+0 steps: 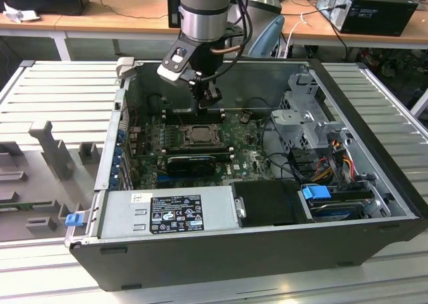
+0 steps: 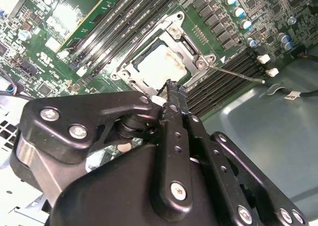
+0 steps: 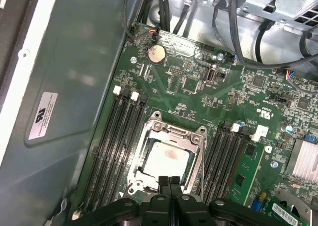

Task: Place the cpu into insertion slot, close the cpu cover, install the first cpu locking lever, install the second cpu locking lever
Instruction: 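Install the first cpu locking lever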

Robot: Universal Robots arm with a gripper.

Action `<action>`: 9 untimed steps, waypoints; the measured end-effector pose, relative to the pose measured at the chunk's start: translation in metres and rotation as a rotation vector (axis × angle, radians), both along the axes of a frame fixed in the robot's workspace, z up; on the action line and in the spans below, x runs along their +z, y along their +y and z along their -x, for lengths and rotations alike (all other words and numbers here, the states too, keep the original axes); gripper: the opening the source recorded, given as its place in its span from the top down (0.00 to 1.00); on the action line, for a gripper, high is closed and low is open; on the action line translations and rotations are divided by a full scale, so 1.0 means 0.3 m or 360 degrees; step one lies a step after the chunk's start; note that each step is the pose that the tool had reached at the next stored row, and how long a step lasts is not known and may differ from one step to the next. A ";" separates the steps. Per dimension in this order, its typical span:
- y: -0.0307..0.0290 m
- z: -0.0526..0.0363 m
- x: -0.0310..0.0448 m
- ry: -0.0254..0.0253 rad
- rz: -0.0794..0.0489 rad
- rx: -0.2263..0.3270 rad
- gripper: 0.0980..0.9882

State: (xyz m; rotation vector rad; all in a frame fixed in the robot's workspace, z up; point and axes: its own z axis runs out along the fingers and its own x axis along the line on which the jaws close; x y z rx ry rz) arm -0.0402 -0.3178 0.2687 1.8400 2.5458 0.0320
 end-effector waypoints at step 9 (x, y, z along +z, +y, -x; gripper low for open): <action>0.000 0.000 0.000 0.00000 0.0000 0.0095 0.99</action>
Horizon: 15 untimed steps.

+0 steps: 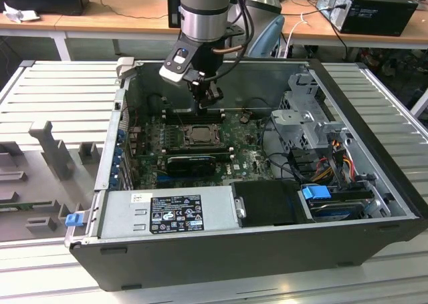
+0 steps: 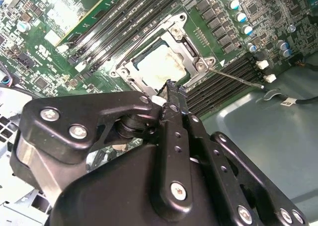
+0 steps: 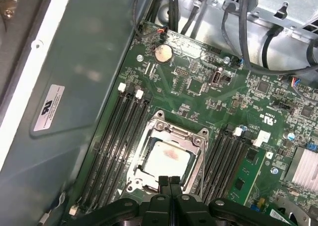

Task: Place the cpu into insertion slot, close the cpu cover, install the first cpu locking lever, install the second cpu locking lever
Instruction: 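Install the first cpu locking lever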

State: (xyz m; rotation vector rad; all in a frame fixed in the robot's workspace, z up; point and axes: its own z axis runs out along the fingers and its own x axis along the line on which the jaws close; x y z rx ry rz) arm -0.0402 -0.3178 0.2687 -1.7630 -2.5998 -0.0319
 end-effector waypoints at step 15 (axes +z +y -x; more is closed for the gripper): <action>0.000 0.000 0.000 0.00000 0.0000 0.0174 0.99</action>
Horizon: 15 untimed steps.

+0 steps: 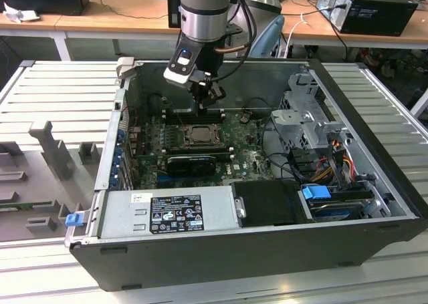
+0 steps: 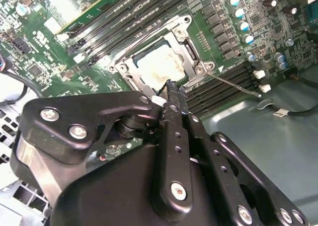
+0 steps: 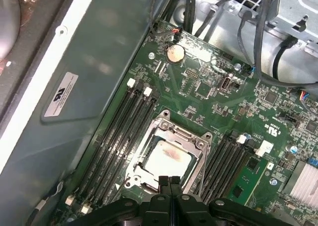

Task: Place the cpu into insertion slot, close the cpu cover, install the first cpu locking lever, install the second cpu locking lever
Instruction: 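Install the first cpu locking lever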

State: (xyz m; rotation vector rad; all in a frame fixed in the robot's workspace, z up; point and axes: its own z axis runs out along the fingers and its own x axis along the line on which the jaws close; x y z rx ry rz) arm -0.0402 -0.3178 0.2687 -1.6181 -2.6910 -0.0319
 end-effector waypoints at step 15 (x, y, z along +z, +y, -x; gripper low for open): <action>0.000 0.000 0.000 0.00000 0.0000 0.0226 0.99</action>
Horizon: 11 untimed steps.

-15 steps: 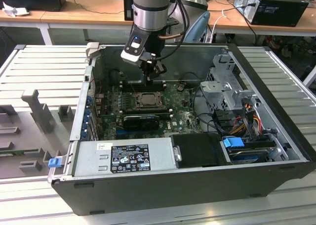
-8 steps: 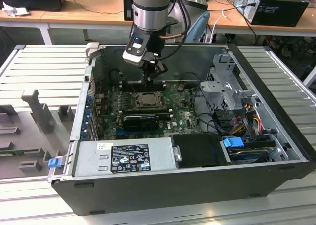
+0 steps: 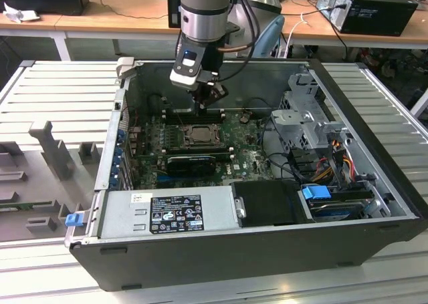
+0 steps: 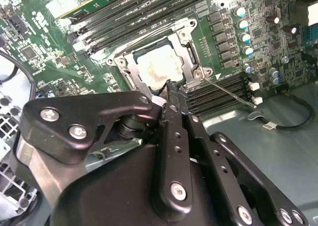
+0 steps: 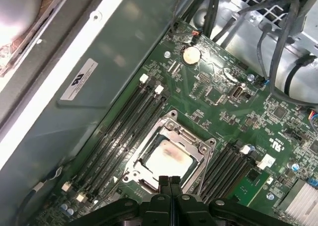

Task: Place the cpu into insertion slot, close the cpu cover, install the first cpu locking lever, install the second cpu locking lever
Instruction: 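Install the first cpu locking lever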

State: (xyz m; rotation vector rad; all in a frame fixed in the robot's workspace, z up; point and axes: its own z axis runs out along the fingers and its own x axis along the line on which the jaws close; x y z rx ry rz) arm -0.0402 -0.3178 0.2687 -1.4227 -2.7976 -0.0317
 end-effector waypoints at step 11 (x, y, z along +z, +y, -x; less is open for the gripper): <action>0.000 0.000 0.000 -0.00006 0.0000 0.0341 0.99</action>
